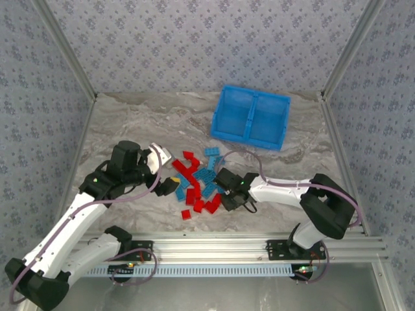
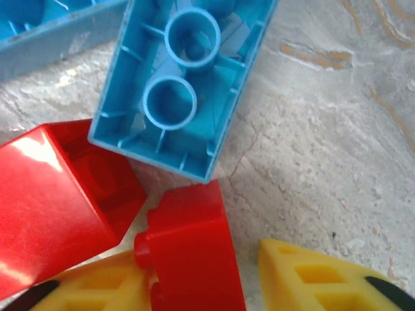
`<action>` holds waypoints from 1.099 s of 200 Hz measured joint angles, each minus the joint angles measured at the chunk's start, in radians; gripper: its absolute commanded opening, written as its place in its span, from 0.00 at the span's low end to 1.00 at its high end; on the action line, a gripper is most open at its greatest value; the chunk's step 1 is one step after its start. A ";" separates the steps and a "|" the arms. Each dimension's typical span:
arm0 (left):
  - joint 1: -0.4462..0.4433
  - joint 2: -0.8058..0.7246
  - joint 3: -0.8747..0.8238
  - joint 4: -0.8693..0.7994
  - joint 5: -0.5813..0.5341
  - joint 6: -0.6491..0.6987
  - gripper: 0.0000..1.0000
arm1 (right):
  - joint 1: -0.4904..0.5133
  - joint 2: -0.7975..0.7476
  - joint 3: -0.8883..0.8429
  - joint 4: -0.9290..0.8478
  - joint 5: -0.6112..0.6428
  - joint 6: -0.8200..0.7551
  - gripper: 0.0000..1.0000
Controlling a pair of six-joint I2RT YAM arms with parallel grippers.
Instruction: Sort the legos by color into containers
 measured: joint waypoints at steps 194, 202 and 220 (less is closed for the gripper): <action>0.000 -0.029 -0.013 0.013 0.012 -0.005 0.99 | -0.742 0.023 0.525 0.032 -0.024 0.090 0.21; 0.000 -0.034 -0.019 0.013 0.012 -0.007 0.99 | -0.766 0.105 0.586 0.013 -0.038 0.094 0.21; 0.000 -0.045 -0.026 0.013 0.012 -0.011 0.99 | -0.789 0.265 0.705 -0.027 -0.064 0.104 0.22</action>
